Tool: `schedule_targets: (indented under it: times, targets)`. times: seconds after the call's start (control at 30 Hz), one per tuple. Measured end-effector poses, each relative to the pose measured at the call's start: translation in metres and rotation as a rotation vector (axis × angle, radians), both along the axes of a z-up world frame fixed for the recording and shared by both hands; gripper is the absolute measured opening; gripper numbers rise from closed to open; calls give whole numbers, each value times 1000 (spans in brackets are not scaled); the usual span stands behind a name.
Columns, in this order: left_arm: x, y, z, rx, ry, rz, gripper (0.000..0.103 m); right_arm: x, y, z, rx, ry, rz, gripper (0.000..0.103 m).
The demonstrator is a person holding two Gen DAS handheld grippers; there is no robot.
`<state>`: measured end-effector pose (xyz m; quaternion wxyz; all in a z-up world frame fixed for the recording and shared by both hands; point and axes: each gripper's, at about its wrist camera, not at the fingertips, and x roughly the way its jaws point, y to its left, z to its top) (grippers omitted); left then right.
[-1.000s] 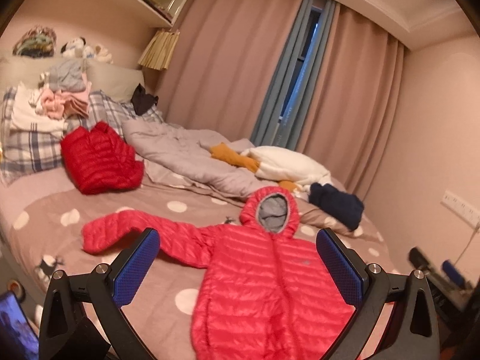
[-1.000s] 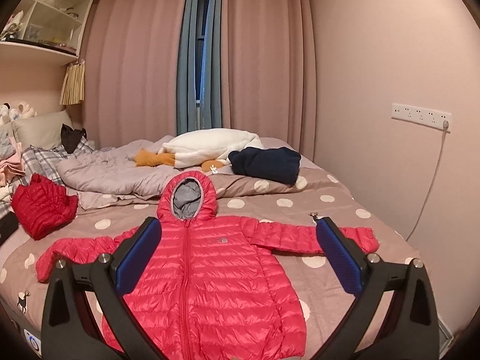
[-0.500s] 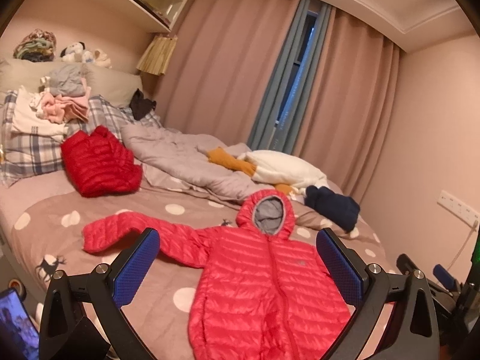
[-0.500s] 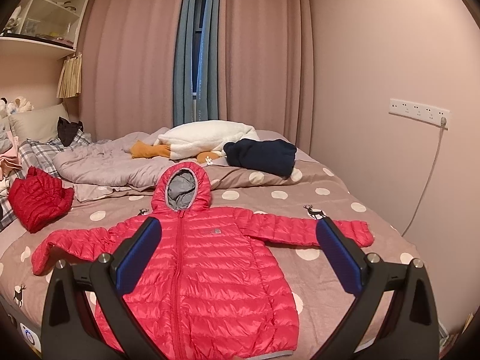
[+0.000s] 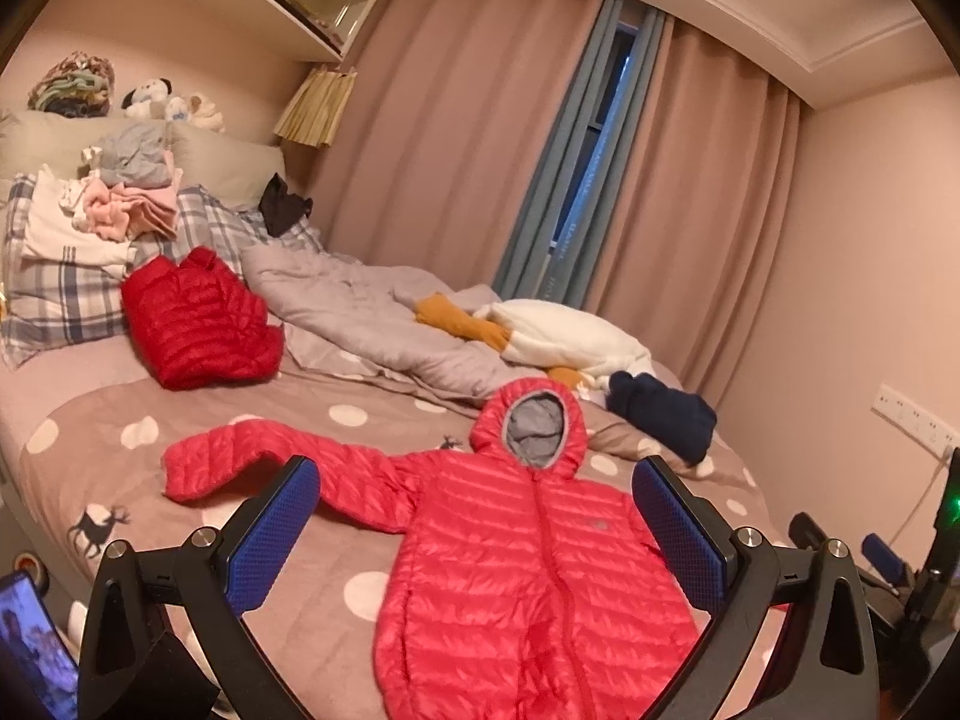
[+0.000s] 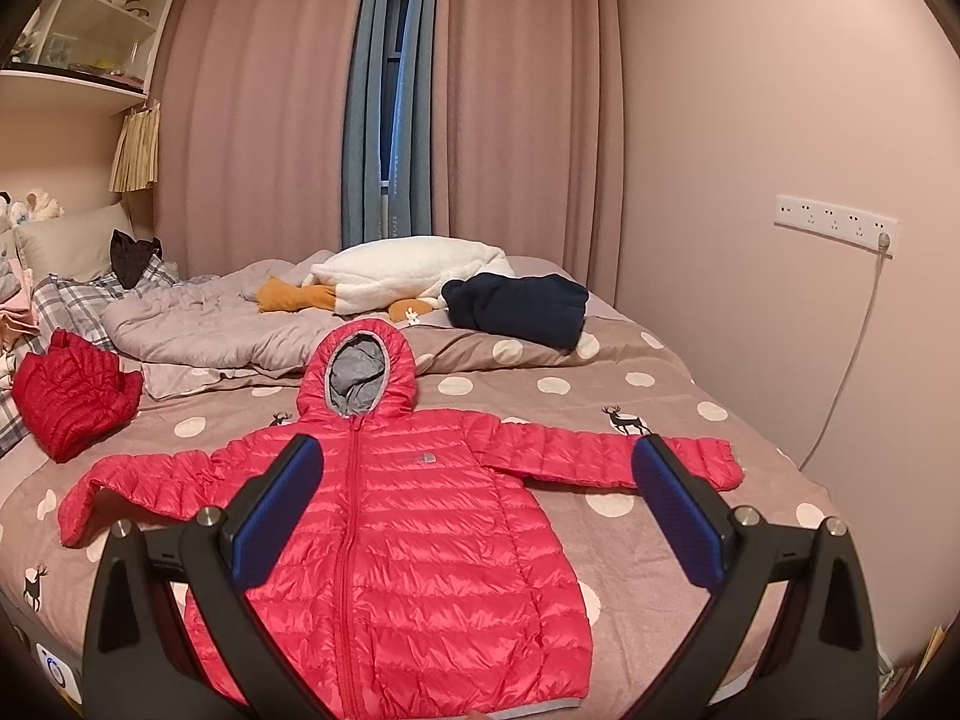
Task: Fold large clothes
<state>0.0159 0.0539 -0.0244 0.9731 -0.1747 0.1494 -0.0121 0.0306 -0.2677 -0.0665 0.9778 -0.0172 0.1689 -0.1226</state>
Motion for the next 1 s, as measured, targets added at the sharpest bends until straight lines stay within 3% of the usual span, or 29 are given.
schedule_targets:
  times: [0.5, 1.0]
  targets:
    - [2, -2, -1, -10, 13, -28, 103, 6, -1, -6, 11, 22, 8, 103]
    - [8, -9, -2, 18, 19, 2, 103, 5, -5, -6, 14, 24, 6, 103]
